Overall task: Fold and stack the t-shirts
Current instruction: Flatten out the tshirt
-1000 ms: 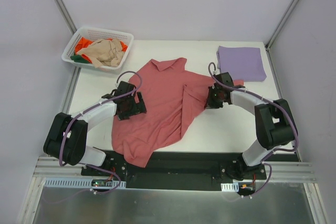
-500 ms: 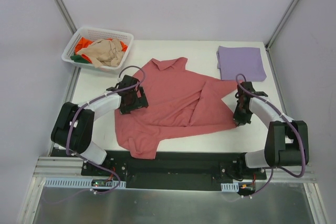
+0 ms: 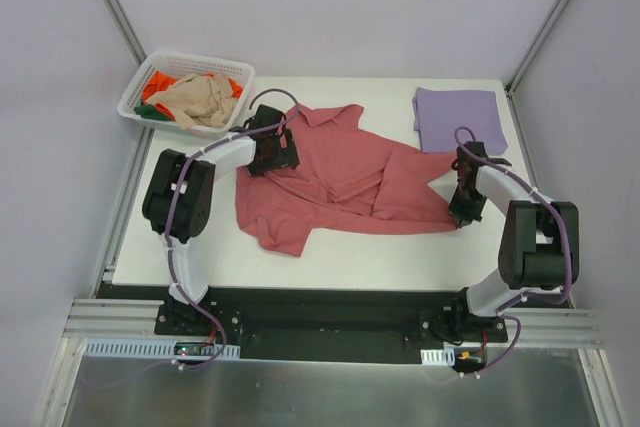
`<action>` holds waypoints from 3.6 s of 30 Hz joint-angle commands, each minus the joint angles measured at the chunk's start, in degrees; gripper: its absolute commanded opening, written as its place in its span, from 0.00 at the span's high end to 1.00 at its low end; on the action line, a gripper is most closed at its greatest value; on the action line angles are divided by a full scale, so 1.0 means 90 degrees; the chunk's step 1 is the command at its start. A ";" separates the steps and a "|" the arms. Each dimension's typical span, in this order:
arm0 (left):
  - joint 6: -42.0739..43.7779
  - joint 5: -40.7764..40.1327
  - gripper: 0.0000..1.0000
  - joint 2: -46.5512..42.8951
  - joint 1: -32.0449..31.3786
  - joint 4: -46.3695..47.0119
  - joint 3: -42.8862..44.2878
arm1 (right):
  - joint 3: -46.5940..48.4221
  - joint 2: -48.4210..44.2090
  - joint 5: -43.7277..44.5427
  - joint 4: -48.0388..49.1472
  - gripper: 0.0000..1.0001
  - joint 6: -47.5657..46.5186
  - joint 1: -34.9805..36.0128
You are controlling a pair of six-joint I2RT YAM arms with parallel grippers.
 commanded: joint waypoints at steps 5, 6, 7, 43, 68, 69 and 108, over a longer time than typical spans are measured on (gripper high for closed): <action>0.0542 0.0583 0.01 -0.0327 0.0014 -0.0396 0.0593 | -0.0133 -0.0200 0.0042 0.0271 1.00 0.0136 -0.0364; 0.0454 0.0534 0.01 -0.0717 -0.0006 -0.0406 0.0233 | -0.0192 -0.0209 0.0002 0.0291 0.99 0.0136 -0.0364; 0.0357 0.0533 0.01 -0.1137 -0.0035 -0.0396 -0.0100 | -0.0221 -0.0200 -0.0027 0.0310 1.00 0.0136 -0.0364; -0.1432 0.0651 0.77 -0.3553 -0.0592 -0.0494 -0.3521 | -0.0300 0.0044 -0.0213 0.0379 0.99 0.0068 -0.0364; -0.2751 -0.0413 1.00 -0.6481 -0.1373 -0.1627 -0.4889 | -0.0543 -0.0676 -0.0886 0.0555 1.00 -0.0098 -0.0345; -0.2614 -0.0540 1.00 -0.6657 -0.1373 -0.1578 -0.4753 | -0.0592 -0.0891 -0.0935 0.0564 1.00 -0.0127 -0.0345; 0.3187 -0.0744 1.00 -0.5644 -0.1373 -0.0201 0.6116 | 0.8509 -0.4077 -0.0604 -0.1691 1.00 -0.0821 -0.0354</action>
